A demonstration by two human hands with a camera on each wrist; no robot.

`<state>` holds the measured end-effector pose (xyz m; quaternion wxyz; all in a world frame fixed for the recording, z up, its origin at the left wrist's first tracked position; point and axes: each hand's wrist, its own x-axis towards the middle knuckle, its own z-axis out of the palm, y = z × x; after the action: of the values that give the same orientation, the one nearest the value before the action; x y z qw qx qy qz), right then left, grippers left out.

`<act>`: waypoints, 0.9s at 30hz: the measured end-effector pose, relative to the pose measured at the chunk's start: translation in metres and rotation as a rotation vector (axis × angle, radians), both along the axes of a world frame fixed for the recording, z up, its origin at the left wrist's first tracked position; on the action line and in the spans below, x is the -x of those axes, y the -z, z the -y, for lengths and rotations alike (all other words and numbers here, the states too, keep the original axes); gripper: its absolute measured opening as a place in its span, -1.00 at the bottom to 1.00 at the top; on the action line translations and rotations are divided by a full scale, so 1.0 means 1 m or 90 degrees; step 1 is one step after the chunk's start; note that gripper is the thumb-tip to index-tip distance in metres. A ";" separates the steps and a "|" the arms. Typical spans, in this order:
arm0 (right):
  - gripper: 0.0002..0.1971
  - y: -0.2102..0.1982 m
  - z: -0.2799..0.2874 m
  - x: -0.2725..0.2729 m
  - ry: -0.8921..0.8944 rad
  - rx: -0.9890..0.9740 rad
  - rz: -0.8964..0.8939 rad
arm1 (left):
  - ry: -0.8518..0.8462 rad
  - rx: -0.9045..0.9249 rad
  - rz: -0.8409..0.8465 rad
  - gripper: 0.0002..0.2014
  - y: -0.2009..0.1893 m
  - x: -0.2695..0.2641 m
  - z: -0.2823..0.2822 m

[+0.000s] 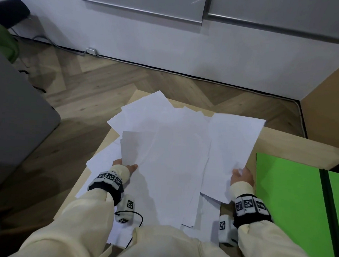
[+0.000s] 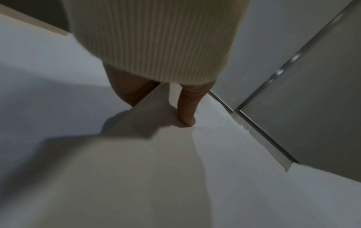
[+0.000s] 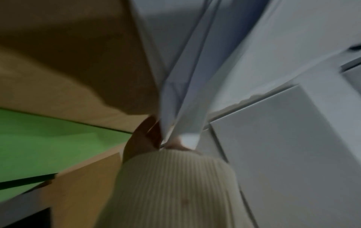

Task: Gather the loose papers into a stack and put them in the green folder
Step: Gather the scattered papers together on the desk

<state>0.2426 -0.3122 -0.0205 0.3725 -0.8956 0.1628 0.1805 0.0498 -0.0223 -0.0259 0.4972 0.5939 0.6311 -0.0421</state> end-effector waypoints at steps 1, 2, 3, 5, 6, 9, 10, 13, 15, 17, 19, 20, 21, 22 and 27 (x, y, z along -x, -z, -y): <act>-0.66 0.000 0.008 -0.003 -0.045 0.024 -0.042 | -0.010 -0.002 -0.001 -0.46 0.003 0.002 -0.003; -0.64 0.000 0.014 -0.005 -0.089 0.045 -0.078 | -0.022 -0.002 0.000 -0.46 0.004 0.003 -0.004; -0.62 0.000 0.020 -0.004 -0.134 0.068 -0.108 | -0.031 -0.004 0.005 -0.47 0.005 0.004 -0.005; -0.60 0.005 0.026 0.004 -0.210 0.075 -0.143 | -0.048 -0.004 0.016 -0.48 0.007 0.002 -0.003; -0.61 0.009 0.025 0.007 -0.232 0.058 -0.151 | -0.052 -0.002 0.019 -0.48 0.005 -0.001 0.000; -0.55 0.014 0.013 0.021 -0.233 -0.021 -0.138 | -0.034 0.006 0.020 -0.43 0.002 -0.014 0.012; -0.46 0.017 0.008 0.023 -0.200 -0.046 -0.125 | -0.026 0.012 0.016 -0.39 0.004 -0.019 0.016; -0.13 0.013 -0.005 0.034 -0.106 -0.097 -0.097 | 0.005 0.023 0.003 -0.32 0.004 -0.027 0.031; 0.02 0.011 -0.012 0.039 -0.084 -0.095 -0.097 | 0.040 0.027 -0.008 -0.31 0.003 -0.033 0.040; 0.11 0.008 -0.016 0.043 -0.056 -0.082 -0.103 | 0.047 0.051 -0.004 -0.32 0.004 -0.039 0.047; 0.16 0.009 -0.016 0.043 -0.034 -0.079 -0.106 | 0.052 0.055 0.004 -0.34 0.007 -0.044 0.049; 0.18 0.011 -0.014 0.042 -0.024 -0.083 -0.108 | 0.057 0.048 -0.001 -0.34 0.007 -0.044 0.049; 0.19 0.015 -0.010 0.038 -0.014 -0.092 -0.111 | 0.065 0.036 -0.006 -0.33 0.008 -0.042 0.047; 0.19 0.017 -0.006 0.034 -0.005 -0.108 -0.116 | 0.080 0.028 -0.030 -0.32 0.003 -0.040 0.044; -0.13 0.014 0.000 0.026 0.008 -0.112 -0.127 | 0.074 0.026 -0.046 -0.37 0.001 -0.032 0.029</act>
<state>0.2169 -0.3123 -0.0341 0.4327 -0.8359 0.1884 0.2802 0.0821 -0.0509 -0.0270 0.4825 0.6176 0.6121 -0.1053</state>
